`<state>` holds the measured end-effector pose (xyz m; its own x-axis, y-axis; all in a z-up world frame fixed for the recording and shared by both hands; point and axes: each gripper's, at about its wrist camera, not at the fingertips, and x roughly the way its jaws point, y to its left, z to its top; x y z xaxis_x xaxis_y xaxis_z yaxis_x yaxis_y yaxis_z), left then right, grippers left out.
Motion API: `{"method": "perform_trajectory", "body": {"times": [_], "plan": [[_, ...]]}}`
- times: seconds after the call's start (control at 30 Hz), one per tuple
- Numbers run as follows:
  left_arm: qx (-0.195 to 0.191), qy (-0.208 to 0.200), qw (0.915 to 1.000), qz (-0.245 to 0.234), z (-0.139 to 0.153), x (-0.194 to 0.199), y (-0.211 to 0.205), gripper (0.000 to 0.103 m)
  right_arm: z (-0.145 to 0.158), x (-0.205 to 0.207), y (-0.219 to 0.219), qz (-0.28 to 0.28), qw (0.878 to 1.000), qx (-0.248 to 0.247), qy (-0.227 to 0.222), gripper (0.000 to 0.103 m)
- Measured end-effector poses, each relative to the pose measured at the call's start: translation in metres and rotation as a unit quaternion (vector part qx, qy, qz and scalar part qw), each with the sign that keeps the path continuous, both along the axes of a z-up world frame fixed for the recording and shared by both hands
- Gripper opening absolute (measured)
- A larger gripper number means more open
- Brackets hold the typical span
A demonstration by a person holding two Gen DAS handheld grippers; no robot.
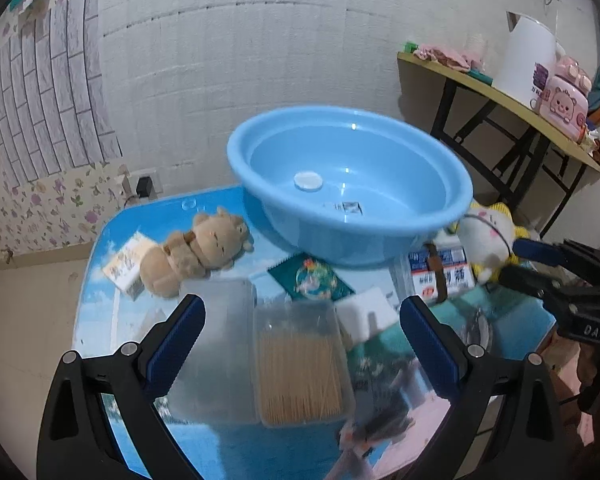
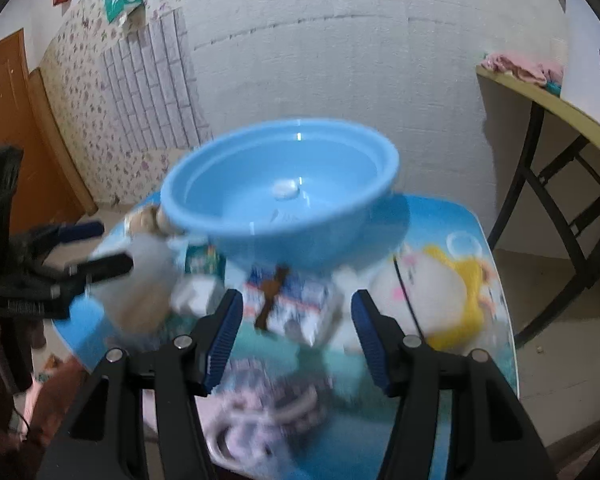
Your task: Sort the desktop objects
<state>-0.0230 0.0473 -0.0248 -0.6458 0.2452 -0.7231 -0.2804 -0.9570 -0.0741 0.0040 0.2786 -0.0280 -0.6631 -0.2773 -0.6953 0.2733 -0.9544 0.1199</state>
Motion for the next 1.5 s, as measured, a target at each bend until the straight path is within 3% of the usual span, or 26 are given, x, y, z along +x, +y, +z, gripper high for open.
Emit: {"method": "perform_trajectory", "body": {"times": [0.3,0.53,0.7,0.87,1.27,1.33,1.4,1.47,1.5], "plan": [[0.009,-0.028,0.9995,-0.013,-0.022,0.022,-0.005,0.098,-0.028,0.027,-0.01,0.033,0.998,-0.002,-0.058,0.063],[0.01,-0.034,0.999,-0.026,-0.031,0.04,-0.008,0.098,-0.046,0.037,-0.039,0.062,0.994,0.029,-0.08,0.065],[0.016,-0.042,0.9976,-0.052,-0.037,0.05,0.003,0.098,-0.052,0.036,-0.042,0.06,0.994,0.035,-0.084,0.065],[-0.021,-0.027,0.9969,-0.07,-0.041,0.059,0.02,0.098,-0.056,0.032,-0.042,0.052,0.994,0.04,-0.085,0.065],[-0.001,-0.046,0.9924,-0.115,-0.044,0.069,0.043,0.098,-0.056,0.028,-0.021,0.022,0.996,0.035,-0.077,0.065],[-0.013,-0.042,0.9924,-0.115,-0.048,0.069,0.047,0.095,-0.055,0.03,-0.021,0.026,0.996,0.037,-0.075,0.063],[-0.014,-0.046,0.9927,-0.111,-0.051,0.067,0.047,0.092,-0.055,0.033,-0.02,0.03,0.996,0.038,-0.072,0.053],[-0.011,-0.052,0.9931,-0.105,-0.055,0.064,0.045,0.086,-0.055,0.033,-0.019,0.031,0.996,0.04,-0.07,0.047],[-0.013,-0.058,0.9933,-0.099,-0.058,0.061,0.045,0.077,-0.055,0.033,-0.019,0.032,0.996,0.04,-0.07,0.047]]}}
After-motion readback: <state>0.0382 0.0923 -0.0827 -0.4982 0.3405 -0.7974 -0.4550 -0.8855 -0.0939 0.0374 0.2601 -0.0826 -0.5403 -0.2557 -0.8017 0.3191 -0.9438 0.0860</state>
